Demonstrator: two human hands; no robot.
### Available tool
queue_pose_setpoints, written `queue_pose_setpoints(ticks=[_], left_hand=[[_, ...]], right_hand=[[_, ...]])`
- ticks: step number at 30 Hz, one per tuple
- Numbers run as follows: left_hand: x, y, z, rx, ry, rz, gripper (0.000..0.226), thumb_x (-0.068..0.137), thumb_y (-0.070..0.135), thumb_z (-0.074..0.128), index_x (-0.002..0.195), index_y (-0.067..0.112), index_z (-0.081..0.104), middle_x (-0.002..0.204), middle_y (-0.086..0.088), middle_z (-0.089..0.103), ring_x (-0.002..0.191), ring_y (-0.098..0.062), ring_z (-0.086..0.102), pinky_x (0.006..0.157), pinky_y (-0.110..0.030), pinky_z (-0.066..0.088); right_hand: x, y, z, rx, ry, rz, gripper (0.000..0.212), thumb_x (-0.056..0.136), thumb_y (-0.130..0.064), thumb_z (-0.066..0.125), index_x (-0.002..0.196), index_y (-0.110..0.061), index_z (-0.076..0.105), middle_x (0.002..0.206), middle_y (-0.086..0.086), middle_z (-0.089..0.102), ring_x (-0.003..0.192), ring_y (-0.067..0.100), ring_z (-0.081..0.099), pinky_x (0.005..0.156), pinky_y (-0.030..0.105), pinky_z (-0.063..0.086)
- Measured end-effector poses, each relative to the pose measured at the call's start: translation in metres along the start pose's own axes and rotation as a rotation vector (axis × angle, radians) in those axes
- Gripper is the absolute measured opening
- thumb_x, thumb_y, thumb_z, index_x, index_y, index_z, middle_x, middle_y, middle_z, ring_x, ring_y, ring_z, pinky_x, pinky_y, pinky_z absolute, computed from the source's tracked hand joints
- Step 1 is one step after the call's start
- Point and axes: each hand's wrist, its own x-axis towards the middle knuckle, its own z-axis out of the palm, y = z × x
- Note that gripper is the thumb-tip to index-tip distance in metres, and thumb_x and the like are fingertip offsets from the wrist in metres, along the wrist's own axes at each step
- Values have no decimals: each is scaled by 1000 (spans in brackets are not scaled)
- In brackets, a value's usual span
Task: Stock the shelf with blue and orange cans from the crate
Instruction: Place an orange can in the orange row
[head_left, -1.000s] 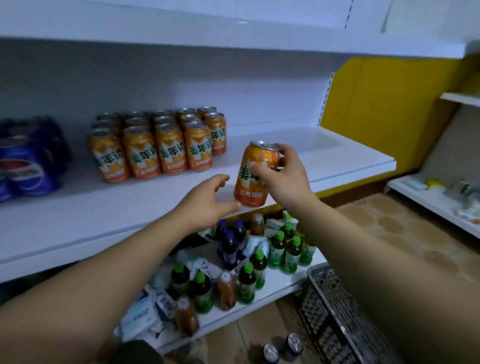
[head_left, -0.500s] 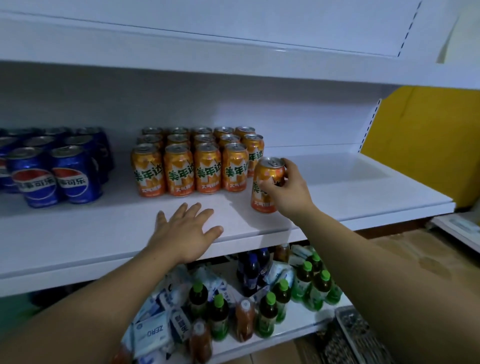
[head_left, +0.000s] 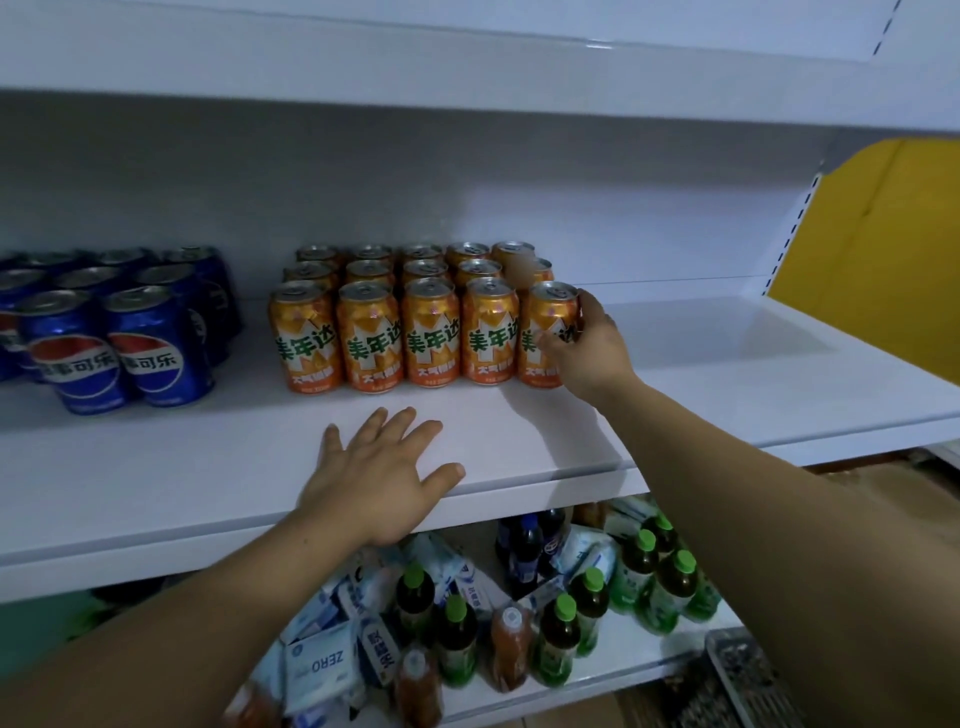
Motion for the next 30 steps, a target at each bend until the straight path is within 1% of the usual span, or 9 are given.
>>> queue_pose_setpoints(ticks=[5, 8, 12, 15, 19, 21, 24, 27, 30], left_hand=[[1, 0, 1, 2, 2, -1, 69, 89, 71, 14, 150, 40, 5, 161, 10, -4, 147, -14, -8, 117, -54, -3], [0, 0, 1, 9, 0, 0, 69, 89, 71, 14, 150, 40, 5, 161, 10, -4, 147, -15, -7, 117, -54, -2], [0, -1, -1, 2, -3, 2, 69, 89, 71, 14, 150, 40, 6, 161, 9, -3, 148, -16, -6, 117, -55, -1], [1, -2, -3, -15, -22, 9, 70, 88, 72, 13, 150, 39, 7, 161, 9, -2, 148, -17, -6, 116, -56, -1], [-1, 0, -11, -39, -70, 10, 74, 88, 72, 18, 151, 34, 9, 161, 5, -2, 148, -19, -4, 116, -57, 0], [-4, 16, -15, -67, -42, 93, 77, 88, 71, 29, 152, 29, 15, 161, 2, 4, 148, -19, 4, 117, -54, 6], [-20, 68, -16, -135, 1, 346, 75, 87, 64, 47, 149, 28, 24, 159, 1, 17, 145, -19, 18, 117, -46, 18], [-46, 123, 0, -227, -31, 548, 71, 86, 57, 55, 146, 25, 34, 152, 2, 34, 136, -20, 36, 110, -40, 32], [-66, 159, 42, -266, -219, 602, 71, 87, 54, 57, 146, 24, 33, 153, 1, 32, 136, -21, 37, 109, -38, 35]], right_hand=[[10, 2, 6, -5, -18, 44, 63, 94, -31, 58, 148, -20, 27, 136, 8, 54, 121, 30, 54, 99, 45, 46], [13, 0, 11, -8, -24, 56, 63, 96, -31, 54, 149, -20, 23, 136, 9, 55, 121, 32, 54, 98, 43, 45], [6, -6, 9, -74, -90, 129, 78, 96, -36, 54, 155, -16, 6, 148, 10, 43, 131, 34, 45, 103, 43, 38], [-15, -4, -8, -186, -108, 163, 80, 94, -48, 53, 154, -15, 12, 157, 8, 29, 140, 31, 35, 109, 42, 33], [-55, 7, -59, -358, -65, 192, 71, 95, -48, 52, 151, -14, 26, 154, 9, 35, 135, 30, 41, 104, 36, 36], [-78, 18, -85, -410, -45, 227, 71, 95, -49, 52, 151, -13, 27, 152, 10, 38, 130, 31, 46, 99, 36, 40], [-120, 31, -114, -457, -36, 311, 72, 94, -50, 52, 151, -16, 26, 149, 10, 41, 115, 30, 57, 80, 33, 45], [-165, 44, -131, -551, -55, 382, 73, 93, -52, 53, 151, -16, 28, 149, 11, 41, 124, 31, 50, 90, 38, 46], [-214, 67, -140, -635, -101, 467, 71, 92, -54, 52, 149, -16, 32, 144, 11, 47, 123, 31, 51, 93, 38, 46]])
